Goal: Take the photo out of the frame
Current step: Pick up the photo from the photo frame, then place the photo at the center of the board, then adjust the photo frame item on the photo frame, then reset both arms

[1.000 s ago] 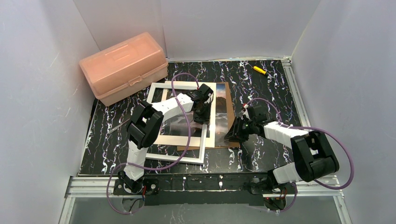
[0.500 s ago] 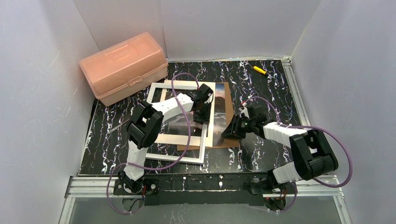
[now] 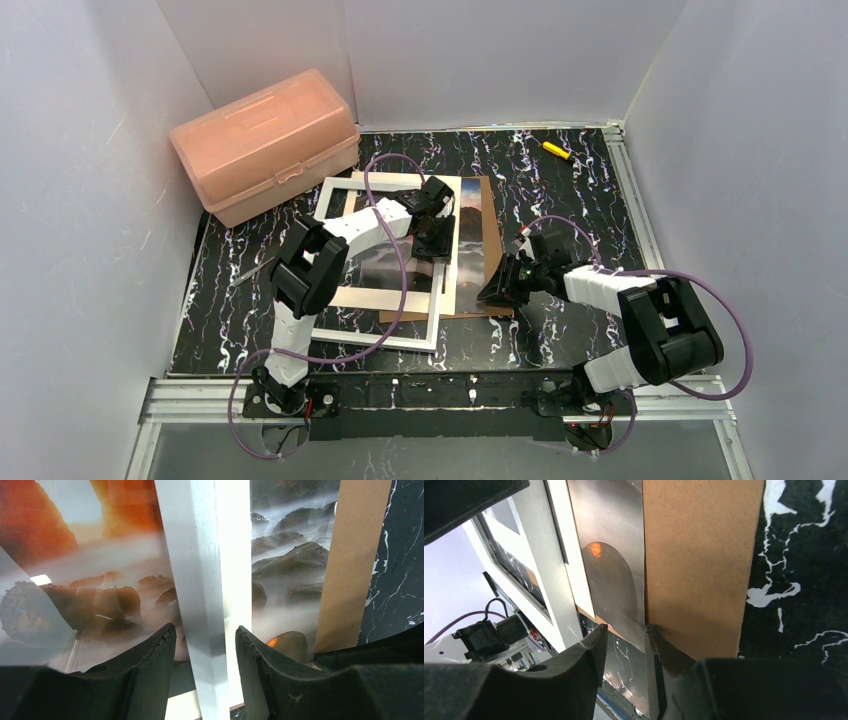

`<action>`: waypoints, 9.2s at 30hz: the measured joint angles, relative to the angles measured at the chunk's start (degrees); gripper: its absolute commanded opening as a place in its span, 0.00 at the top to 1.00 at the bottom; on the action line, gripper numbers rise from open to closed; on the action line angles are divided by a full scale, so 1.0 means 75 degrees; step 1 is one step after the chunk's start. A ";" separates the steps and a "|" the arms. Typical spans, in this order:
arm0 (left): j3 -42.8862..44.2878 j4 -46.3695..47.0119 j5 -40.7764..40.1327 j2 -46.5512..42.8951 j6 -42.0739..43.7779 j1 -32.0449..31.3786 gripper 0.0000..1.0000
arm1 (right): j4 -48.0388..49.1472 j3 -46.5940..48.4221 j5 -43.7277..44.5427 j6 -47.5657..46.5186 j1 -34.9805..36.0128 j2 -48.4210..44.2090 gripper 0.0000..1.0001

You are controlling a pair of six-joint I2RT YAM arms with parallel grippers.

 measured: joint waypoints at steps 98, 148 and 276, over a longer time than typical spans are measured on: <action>-0.1244 0.1061 0.0799 -0.0609 -0.0673 -0.0061 0.58 | -0.7836 0.5394 1.1508 -0.2215 -0.0154 -0.0539 0.32; -0.3844 0.1259 0.1798 -0.5149 0.0169 0.6030 0.02 | -0.0842 0.4398 0.1979 -0.1897 -0.0522 0.3005 0.02; -0.9480 1.1374 -0.1813 -0.4214 0.3756 0.5144 0.02 | 0.8953 -0.2180 0.7259 -0.5712 -0.1553 0.1349 0.01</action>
